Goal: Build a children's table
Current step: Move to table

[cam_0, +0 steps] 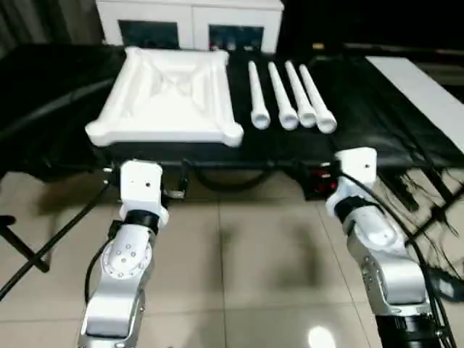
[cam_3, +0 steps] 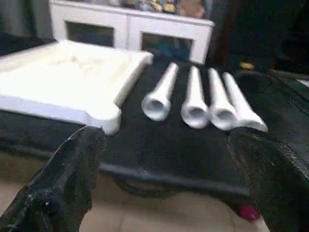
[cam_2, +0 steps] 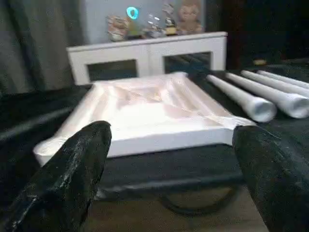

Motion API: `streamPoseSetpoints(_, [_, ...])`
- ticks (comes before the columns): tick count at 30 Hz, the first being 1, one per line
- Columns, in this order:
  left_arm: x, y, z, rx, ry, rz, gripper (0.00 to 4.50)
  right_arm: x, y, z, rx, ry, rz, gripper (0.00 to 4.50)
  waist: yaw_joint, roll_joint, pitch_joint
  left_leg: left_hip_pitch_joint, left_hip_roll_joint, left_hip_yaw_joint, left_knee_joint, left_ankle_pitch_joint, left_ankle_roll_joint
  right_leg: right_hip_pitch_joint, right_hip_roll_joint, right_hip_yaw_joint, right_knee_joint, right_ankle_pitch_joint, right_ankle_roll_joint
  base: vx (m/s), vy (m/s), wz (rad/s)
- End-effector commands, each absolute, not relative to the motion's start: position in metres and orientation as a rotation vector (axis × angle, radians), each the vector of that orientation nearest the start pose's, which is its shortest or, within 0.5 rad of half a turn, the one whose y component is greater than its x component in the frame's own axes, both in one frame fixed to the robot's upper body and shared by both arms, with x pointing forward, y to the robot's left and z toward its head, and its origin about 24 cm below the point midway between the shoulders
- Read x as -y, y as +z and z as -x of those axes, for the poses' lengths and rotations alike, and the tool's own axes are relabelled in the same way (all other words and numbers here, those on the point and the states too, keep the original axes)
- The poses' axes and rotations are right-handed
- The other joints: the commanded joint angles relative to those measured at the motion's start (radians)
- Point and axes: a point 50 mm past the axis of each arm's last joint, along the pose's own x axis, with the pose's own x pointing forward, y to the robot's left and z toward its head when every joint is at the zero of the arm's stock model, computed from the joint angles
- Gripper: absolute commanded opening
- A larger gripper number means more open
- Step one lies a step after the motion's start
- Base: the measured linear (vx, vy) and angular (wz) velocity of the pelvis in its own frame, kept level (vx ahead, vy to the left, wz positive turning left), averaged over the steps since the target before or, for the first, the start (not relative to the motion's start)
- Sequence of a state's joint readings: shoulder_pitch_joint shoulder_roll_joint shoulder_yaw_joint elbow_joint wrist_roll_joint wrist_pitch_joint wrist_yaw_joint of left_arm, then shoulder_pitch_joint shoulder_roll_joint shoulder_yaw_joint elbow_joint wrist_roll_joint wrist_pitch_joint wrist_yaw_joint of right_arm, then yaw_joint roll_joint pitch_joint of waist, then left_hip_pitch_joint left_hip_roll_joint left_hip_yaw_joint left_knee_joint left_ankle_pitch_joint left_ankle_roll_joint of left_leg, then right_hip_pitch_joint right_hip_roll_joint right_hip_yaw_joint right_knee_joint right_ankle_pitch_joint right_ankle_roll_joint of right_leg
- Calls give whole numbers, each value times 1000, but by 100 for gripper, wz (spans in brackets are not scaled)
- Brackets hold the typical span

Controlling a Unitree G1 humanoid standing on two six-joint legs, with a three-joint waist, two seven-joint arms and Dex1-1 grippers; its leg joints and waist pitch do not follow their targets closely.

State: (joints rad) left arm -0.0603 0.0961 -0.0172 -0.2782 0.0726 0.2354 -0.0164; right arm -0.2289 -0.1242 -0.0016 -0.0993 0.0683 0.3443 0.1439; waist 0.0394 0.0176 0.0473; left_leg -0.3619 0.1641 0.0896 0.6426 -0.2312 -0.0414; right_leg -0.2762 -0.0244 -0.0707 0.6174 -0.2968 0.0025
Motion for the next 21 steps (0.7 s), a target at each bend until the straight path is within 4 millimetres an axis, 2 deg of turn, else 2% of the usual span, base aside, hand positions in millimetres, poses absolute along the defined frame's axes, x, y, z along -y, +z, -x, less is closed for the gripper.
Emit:
streamPoseSetpoints(1, [-157, 99, -261, 90, -27, -170, 448, 144, 94, -293, -30, 217, 64, 444, -50, 33, -47, 100, 108, -100, -147, -237, 122, -62, -15, -9, 30, -166, -145, 154, 76, -2])
streamPoseSetpoints(2, [-157, 98, -262, 87, -27, -169, 448, 144, 94, -293, -30, 219, 65, 444, -56, 24, -61, 152, 143, -139, -140, -260, 245, -113, -38, 8, 84, -106, -71, 154, 76, -2])
streamPoseSetpoints(3, [-157, 98, -262, 87, -27, -169, 448, 144, 94, -293, -30, 219, 65, 444, -62, 21, -67, 159, 144, -141, -131, -205, 316, -129, -45, 11, 96, -73, -29, 162, 34, 5])
streamPoseSetpoints(4, [-157, 98, -262, 86, -27, -168, 448, 144, 94, -293, -29, 221, 67, 444, -62, 14, -61, 151, 146, -136, -127, -152, 376, -144, -55, 17, 107, -47, 2, 135, -3, 6])
streamPoseSetpoints(5, [-157, 97, -262, 80, -29, -162, 448, 144, 96, -294, -26, 225, 70, 444, -62, -6, -50, 125, 109, -84, -130, -86, 446, -154, -67, 25, 89, 42, 29, 135, -3, 6])
streamPoseSetpoints(6, [-157, 97, -262, 80, -29, -161, 448, 144, 96, -294, -26, 225, 70, 444, -63, -19, -50, 110, 81, -64, -125, -100, 425, -138, -77, 35, 48, 79, 9, 108, -26, 0])
streamPoseSetpoints(7, [-157, 97, -263, 80, -29, -156, 448, 144, 96, -295, -26, 225, 73, 444, -49, -60, -46, 51, 0, 12, -100, -218, 325, -73, -104, 77, -48, 78, -28, 94, -77, 2])
streamPoseSetpoints(8, [-156, 97, -263, 80, -30, -155, 448, 144, 96, -295, -27, 227, 74, 444, -4, -79, -42, -3, -52, 29, 25, -204, 224, 18, -215, 186, -139, -300, -116, 94, -77, 2])
streamPoseSetpoints(9, [-156, 97, -263, 80, -33, -159, 448, 144, 96, -295, -28, 228, 68, 444, 5, -82, -53, -36, -38, 12, 63, -139, 187, 55, -236, 201, -139, -388, -164, 118, -79, -4])
streamPoseSetpoints(10, [-156, 97, -263, 80, -33, -159, 448, 144, 96, -295, -28, 228, 68, 444, 12, -81, -60, -63, -34, 1, 81, -87, 156, 75, -233, 199, -128, -397, -187, 132, -39, -7])
streamPoseSetpoints(11, [-156, 98, -263, 84, -35, -156, 448, 145, 96, -296, -40, 217, 58, 444, 14, -66, -46, -74, -27, 1, 60, 3, 109, 64, -191, 154, -125, -293, -270, 132, -39, -7])
streamPoseSetpoints(12, [-156, 98, -263, 85, -36, -159, 448, 145, 96, -296, -41, 217, 63, 444, 10, -46, -48, -20, -24, 11, 29, -7, 42, 30, -128, 180, -125, -309, -292, 112, -20, -6])
streamPoseSetpoints(13, [-156, 99, -263, 84, -36, -163, 448, 145, 96, -297, -41, 217, 70, 444, 11, -20, -32, 19, 6, 26, -65, -21, -30, 2, -54, 133, -114, -316, -244, 138, 40, -26])
streamPoseSetpoints(14, [-157, 98, -263, 80, -29, -152, 448, 145, 95, -297, -43, 227, 84, 444, 12, -21, -32, -2, 14, 17, -101, 3, 4, 27, -58, 70, -110, -266, -220, 138, 40, -26])
streamPoseSetpoints(15, [-158, 97, -262, 74, -22, -153, 448, 143, 94, -297, -48, 243, 99, 444, -42, 27, -53, 140, 104, -87, -148, -243, 107, -91, -21, 26, 15, -150, -155, 207, 55, -14])
streamPoseSetpoints(16, [-158, 97, -262, 75, -20, -155, 448, 143, 93, -297, -51, 247, 96, 444, -58, 9, -66, 176, 130, -116, -147, -246, 186, -114, -34, 21, 49, -100, -128, 202, 17, 5])
streamPoseSetpoints(17, [-159, 98, -262, 77, -17, -154, 448, 143, 93, -297, -53, 247, 98, 444, -62, 9, -65, 184, 141, -139, -140, -169, 351, -144, -53, 20, 85, -56, -38, 202, 17, 5])
streamPoseSetpoints(18, [-159, 98, -262, 79, -15, -153, 448, 143, 93, -298, -54, 245, 94, 444, -68, -5, -67, 189, 141, -138, -133, -100, 423, -163, -63, 22, 94, -34, -3, 155, -4, 0])
streamPoseSetpoints(19, [-159, 98, -262, 79, -13, -154, 448, 143, 93, -298, -53, 245, 88, 444, -69, -23, -58, 169, 110, -109, -129, -38, 481, -166, -76, 32, 75, 8, 15, 135, -34, -7])
streamPoseSetpoints(20, [-160, 97, -261, 77, -8, -153, 448, 143, 93, -299, -50, 244, 91, 444, -70, -35, -61, 155, 74, -86, -121, -21, 471, -149, -81, 40, 40, 46, -1, 135, -34, -7])
streamPoseSetpoints(21, [-160, 97, -261, 76, -5, -153, 448, 143, 94, -299, -48, 243, 93, 444, -47, -92, -67, 41, -47, 7, -60, -90, 375, -20, -109, 105, -57, 49, -35, 102, -43, 4])
